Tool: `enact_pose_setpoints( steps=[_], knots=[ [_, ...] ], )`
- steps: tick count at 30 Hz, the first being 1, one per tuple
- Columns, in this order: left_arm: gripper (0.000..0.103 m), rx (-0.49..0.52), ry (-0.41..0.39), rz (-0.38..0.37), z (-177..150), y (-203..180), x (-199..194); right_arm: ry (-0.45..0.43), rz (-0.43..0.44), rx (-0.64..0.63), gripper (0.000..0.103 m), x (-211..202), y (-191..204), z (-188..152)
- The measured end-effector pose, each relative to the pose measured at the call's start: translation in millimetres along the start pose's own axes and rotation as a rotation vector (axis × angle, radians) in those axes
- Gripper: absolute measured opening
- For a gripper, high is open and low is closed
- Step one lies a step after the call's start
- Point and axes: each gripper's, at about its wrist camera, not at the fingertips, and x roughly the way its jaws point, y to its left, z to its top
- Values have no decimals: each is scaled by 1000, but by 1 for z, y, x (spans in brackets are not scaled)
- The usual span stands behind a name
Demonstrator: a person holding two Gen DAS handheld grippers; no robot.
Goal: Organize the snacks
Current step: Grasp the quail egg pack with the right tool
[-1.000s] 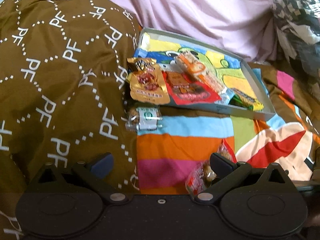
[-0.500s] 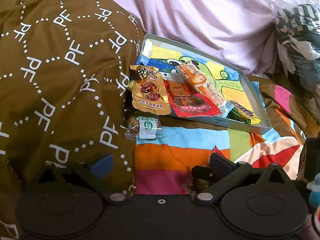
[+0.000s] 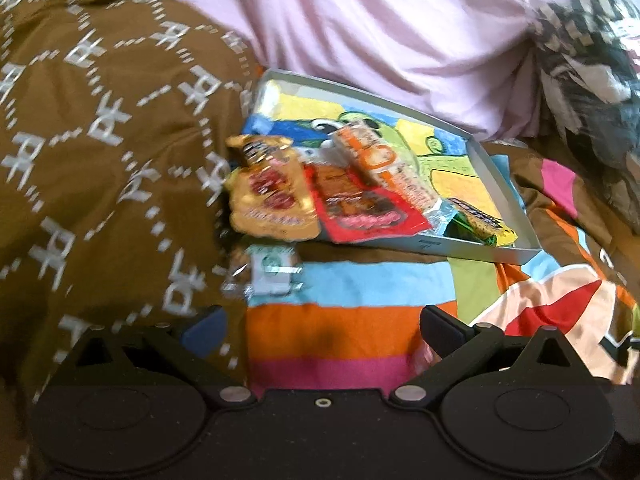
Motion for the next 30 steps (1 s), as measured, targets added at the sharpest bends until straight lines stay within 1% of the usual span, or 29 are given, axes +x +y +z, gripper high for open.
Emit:
enact_pose_setpoints(
  steps=[4, 6, 8, 12, 16, 21, 27, 29, 30],
  knots=[
    [102, 117, -30, 37, 2, -12, 15, -4, -4, -41, 44, -12, -1, -11],
    [102, 147, -36, 57, 2, -11, 20, -6, 2, -39, 45, -15, -1, -14],
    [102, 146, -40, 66, 3, -7, 23, -5, 8, -25, 45, -15, -2, -17],
    [102, 100, -64, 37, 7, 4, 28, -6, 9, -18, 45, -13, 0, -17],
    [96, 119, -73, 59, 12, 6, 40, -6, 8, -20, 46, -12, 0, -17],
    [91, 121, -37, 97, 14, 12, 52, -10, 6, -18, 47, -10, 0, -16],
    [91, 113, -25, 97, 15, 18, 58, -7, -3, -2, 48, -2, -2, -12],
    [90, 119, -23, 98, 14, 17, 58, -6, -2, 2, 48, 0, -3, -12],
    [87, 121, -22, 94, 14, 17, 58, -6, -2, 2, 48, 1, -3, -12]
  ],
)
